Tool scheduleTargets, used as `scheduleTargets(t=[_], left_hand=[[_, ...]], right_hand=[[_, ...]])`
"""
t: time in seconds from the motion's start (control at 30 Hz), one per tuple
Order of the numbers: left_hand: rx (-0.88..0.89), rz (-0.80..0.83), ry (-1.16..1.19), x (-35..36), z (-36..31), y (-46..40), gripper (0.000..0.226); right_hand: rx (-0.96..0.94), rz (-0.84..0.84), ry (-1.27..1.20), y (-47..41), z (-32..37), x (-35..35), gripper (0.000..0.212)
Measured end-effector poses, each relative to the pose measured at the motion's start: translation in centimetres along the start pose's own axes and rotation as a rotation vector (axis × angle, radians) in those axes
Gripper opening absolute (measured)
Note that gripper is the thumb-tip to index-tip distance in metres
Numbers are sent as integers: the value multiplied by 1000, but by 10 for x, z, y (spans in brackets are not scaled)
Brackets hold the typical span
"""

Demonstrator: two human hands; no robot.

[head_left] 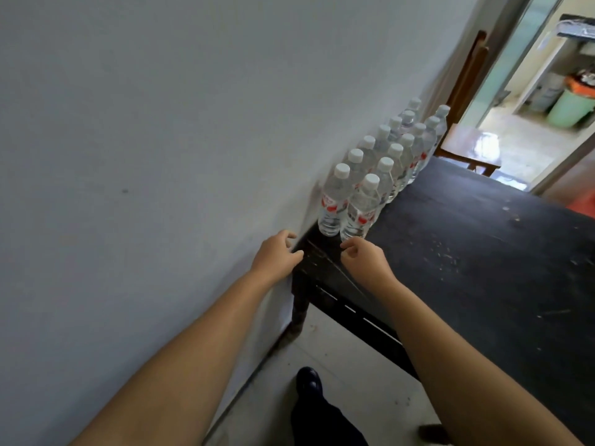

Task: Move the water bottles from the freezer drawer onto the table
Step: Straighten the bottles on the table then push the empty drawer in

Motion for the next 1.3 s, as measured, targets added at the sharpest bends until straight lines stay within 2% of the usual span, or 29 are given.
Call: scheduleTargets(t=[0.23,0.37,0.53,0.7,0.87,1.03,1.17,1.27,1.3], left_hand=[[-178,71,-77,-22,59,47,43],[-269,33,-52,-41,86,61,44],[-369,62,-20,-46,107,67,48],[-582,-31,86,-32,116,81,52],[-741,-174,192,-21,121,122,54],[-891,-341,295,-12,129,202,48],[-1002,-575,380,18,128,292,42],[-1068,-799,476,56,127,368,21],[-1096,-840,486,69,124,393,22]], right_hand=[[-149,230,367,15,37,42,30],[-269,377,481,7,67,71,29],[-482,597,611,-9,99,116,33],[-716,786,714,-14,106,140,36],[-917,887,779,0,115,155,36],[-1138,986,807,56,133,186,36],[-1320,1099,840,139,137,206,38],[-1474,1200,851,215,129,210,38],[-1519,1225,853,241,124,209,38]])
Point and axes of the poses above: each hand's wrist, its own y-axis away from the middle knuckle, its own x-axis out of the palm, z = x × y, the point moved 2 cm from there along -y, towards the middle knuckle, and after that the axes turned 1 degree about -x, right-handed, at the moved point
